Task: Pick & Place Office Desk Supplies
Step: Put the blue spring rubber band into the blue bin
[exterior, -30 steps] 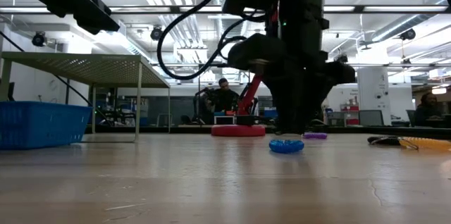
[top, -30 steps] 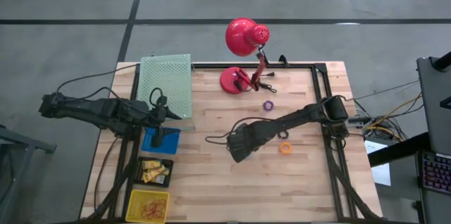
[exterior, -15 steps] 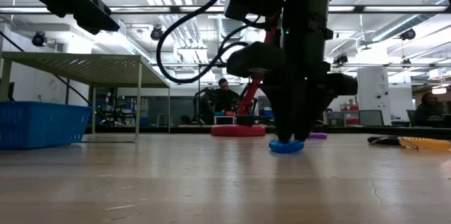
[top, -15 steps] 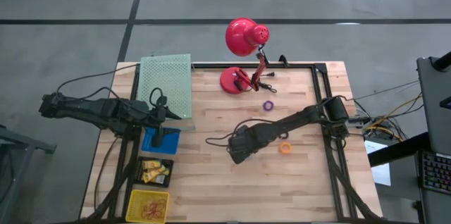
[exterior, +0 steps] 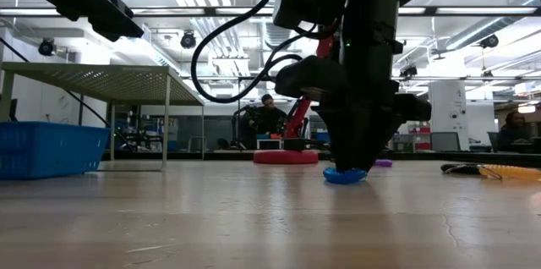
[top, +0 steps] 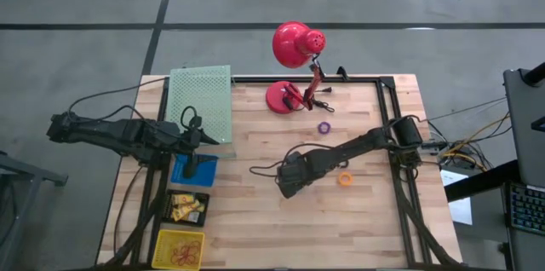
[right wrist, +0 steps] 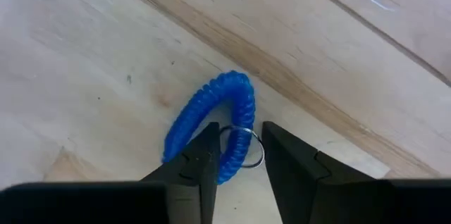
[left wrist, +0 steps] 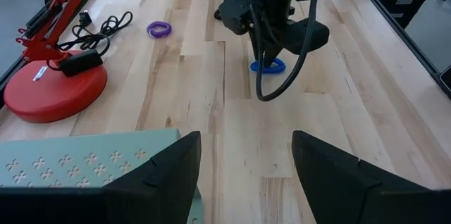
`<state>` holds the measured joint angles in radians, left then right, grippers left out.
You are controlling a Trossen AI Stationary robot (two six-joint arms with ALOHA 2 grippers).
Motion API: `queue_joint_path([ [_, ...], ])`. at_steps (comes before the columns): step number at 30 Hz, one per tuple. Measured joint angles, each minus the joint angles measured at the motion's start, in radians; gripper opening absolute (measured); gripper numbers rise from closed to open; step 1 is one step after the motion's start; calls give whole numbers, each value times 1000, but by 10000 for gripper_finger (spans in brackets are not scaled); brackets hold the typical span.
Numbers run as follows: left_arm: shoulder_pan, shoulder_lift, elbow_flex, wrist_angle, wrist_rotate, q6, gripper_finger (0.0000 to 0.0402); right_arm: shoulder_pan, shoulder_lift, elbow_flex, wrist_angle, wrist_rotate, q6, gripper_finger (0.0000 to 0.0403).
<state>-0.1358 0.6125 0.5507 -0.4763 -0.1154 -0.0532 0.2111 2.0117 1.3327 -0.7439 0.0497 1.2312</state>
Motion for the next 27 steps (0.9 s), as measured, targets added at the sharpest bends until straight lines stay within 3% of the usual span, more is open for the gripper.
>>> queue_joint_path([
  [13,0,0,0,0,0,0,230,-1,1,-1,-8,3,22,45],
  [27,0,0,0,0,0,0,230,1,-33,-3,111,24,-48,44],
])
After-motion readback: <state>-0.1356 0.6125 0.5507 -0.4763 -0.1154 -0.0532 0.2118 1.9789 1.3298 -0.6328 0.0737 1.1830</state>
